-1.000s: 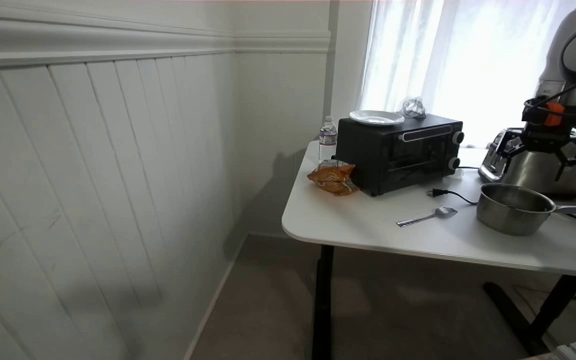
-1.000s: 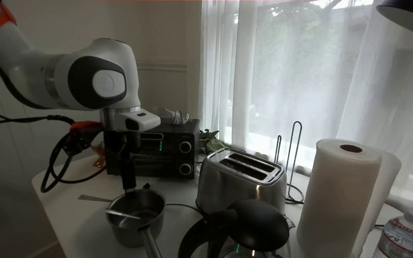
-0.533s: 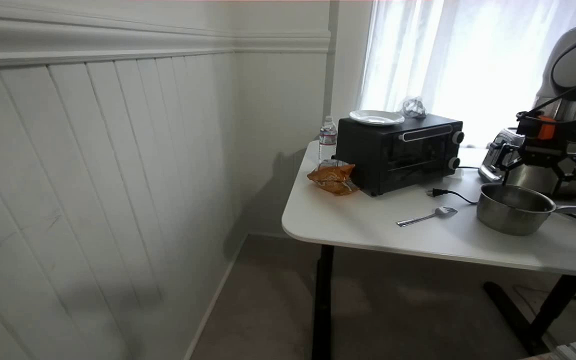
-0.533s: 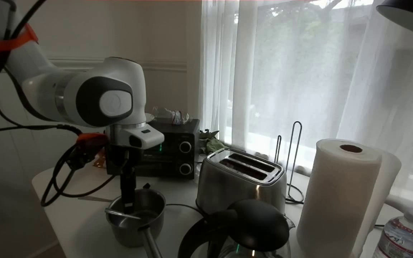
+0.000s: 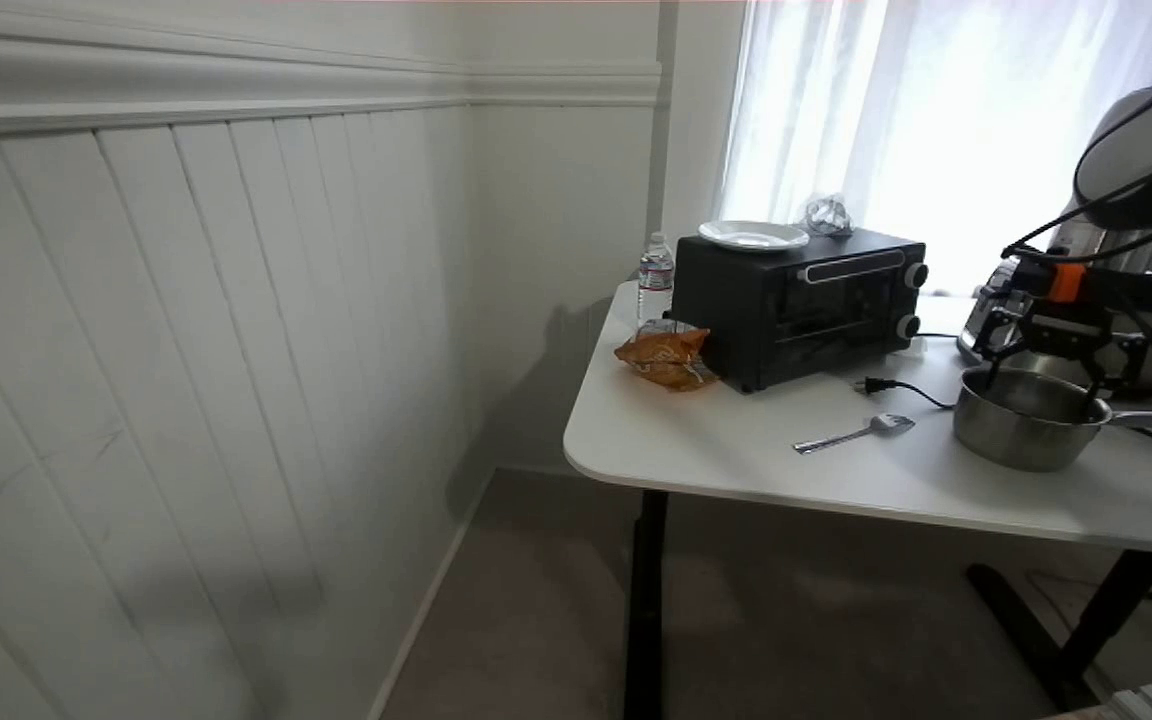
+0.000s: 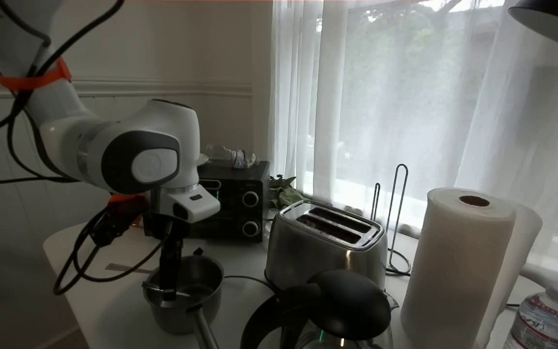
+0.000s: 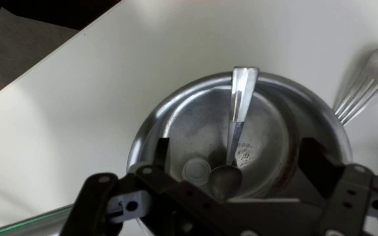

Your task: Pick up the silver spoon from the silver pot, scoop some substance from the silver pot and put it on the white plate on the black oven, put the silver spoon on the white plate

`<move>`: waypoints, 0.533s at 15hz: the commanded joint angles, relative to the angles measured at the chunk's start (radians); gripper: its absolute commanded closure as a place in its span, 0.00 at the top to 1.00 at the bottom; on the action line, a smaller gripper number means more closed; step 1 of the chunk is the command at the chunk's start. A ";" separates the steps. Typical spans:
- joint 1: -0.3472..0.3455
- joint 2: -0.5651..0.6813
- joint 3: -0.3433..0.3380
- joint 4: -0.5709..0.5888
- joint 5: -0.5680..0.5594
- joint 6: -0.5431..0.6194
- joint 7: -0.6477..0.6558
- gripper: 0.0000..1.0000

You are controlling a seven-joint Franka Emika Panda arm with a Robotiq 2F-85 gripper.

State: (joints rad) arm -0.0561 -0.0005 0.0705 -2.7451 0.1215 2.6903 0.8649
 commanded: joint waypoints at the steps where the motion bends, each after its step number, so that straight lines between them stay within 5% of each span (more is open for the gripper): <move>1: 0.026 0.032 -0.026 0.001 0.056 0.045 -0.007 1.00; 3: 0.031 0.042 -0.029 0.001 0.097 0.058 -0.023 1.00; 8: 0.044 0.060 -0.027 0.002 0.171 0.077 -0.049 0.50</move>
State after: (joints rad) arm -0.0371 0.0445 0.0527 -2.7447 0.2352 2.7412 0.8438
